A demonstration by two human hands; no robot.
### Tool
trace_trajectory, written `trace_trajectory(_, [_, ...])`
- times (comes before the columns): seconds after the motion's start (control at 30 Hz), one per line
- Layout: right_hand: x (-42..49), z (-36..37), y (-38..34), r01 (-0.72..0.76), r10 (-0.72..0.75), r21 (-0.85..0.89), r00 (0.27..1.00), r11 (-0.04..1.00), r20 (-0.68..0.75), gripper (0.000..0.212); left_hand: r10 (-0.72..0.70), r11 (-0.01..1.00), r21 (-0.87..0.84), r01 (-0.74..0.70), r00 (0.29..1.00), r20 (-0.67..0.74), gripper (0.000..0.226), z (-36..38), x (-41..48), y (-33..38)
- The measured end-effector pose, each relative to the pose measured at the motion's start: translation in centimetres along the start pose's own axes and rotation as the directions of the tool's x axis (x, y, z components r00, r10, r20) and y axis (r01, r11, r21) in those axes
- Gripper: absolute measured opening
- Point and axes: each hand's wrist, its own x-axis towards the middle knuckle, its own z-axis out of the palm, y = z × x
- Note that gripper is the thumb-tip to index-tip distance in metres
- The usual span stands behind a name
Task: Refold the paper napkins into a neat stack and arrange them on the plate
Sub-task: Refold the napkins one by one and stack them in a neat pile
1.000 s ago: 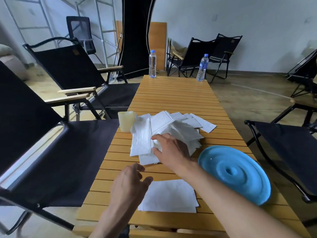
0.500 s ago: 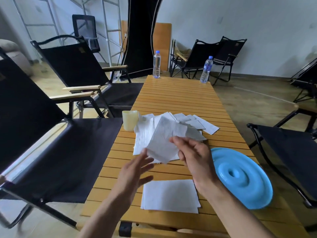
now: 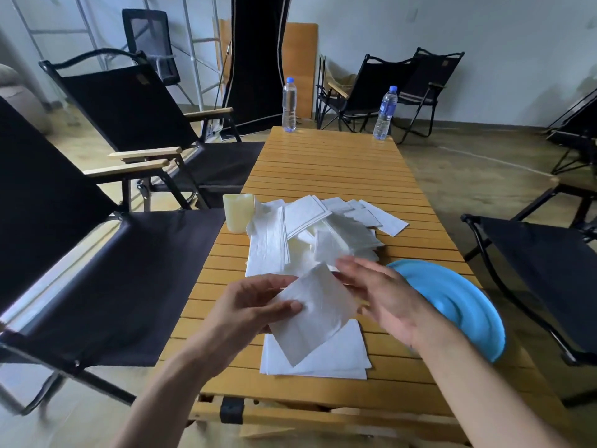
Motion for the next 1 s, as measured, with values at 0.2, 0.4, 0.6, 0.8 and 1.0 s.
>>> trace_trajectory(0.2, [0.5,-2.6,0.2,-0.120,0.159,-0.264,0.978,0.957,0.132,0.050,-0.094,0.895,0.394,0.208,0.953,-0.289,0.022,-0.2,0.5,-2.4])
trace_trajectory(0.4, [1.4,-2.9,1.7,-0.128,0.145,-0.780,0.988,0.612,-0.048,0.012,-0.080,0.737,0.608,0.296,0.931,-0.356,0.014,-0.8,0.8,-3.8])
trace_trajectory(0.6, [1.7,-2.3,2.4,-0.097,0.029,-0.888,0.995,0.450,-0.094,0.025,-0.108,0.587,0.701,0.404,0.898,-0.427,0.016,-0.8,1.2,-4.5])
trace_trajectory(0.8, [1.7,-2.1,2.5,-0.033,-0.093,-0.946,0.993,0.321,-0.066,0.039,-0.075,0.552,0.736,0.391,0.903,-0.424,0.022,-0.4,1.7,-5.1])
trace_trajectory(1.0, [1.9,-1.7,2.9,-0.042,-0.144,-0.967,0.986,0.250,-0.080,0.017,-0.014,0.502,0.785,0.363,0.911,-0.413,0.024,-0.6,1.8,-5.9])
